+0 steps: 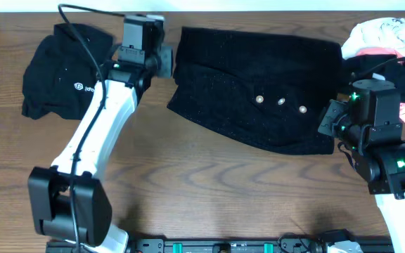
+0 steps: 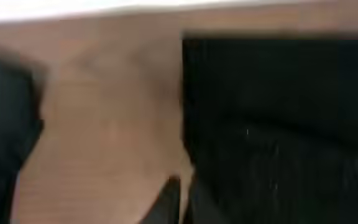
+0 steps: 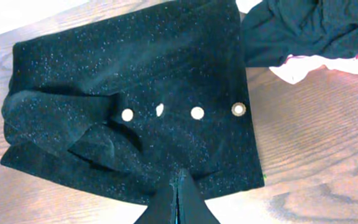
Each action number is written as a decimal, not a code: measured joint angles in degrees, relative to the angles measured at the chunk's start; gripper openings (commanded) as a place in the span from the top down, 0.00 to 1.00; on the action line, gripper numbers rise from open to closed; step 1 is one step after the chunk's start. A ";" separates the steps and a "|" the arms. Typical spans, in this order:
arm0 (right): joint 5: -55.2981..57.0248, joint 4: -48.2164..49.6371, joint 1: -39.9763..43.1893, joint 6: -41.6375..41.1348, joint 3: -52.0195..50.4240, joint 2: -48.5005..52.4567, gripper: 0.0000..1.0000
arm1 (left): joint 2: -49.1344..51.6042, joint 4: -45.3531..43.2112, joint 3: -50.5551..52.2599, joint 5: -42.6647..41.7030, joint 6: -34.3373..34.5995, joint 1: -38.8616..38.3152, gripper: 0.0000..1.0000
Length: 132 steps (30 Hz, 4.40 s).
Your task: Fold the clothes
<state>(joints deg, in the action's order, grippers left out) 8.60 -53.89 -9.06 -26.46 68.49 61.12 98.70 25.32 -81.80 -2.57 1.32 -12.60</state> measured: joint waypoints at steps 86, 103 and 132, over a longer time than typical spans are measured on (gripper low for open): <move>-19.37 28.74 -12.15 14.19 0.02 36.09 0.99 | -12.26 -1.73 32.52 4.02 22.25 -4.35 0.94; -18.16 30.08 -18.12 23.34 0.00 43.10 0.43 | -8.37 -15.45 42.77 1.46 19.74 -4.35 0.95; -19.78 40.57 -20.76 -16.39 0.00 50.07 0.28 | -8.31 -15.43 42.77 1.44 19.63 -4.35 0.94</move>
<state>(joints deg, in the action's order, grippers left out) -11.18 -13.32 -29.82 -42.85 68.49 111.20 90.39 9.89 -39.03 -1.13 20.95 -16.95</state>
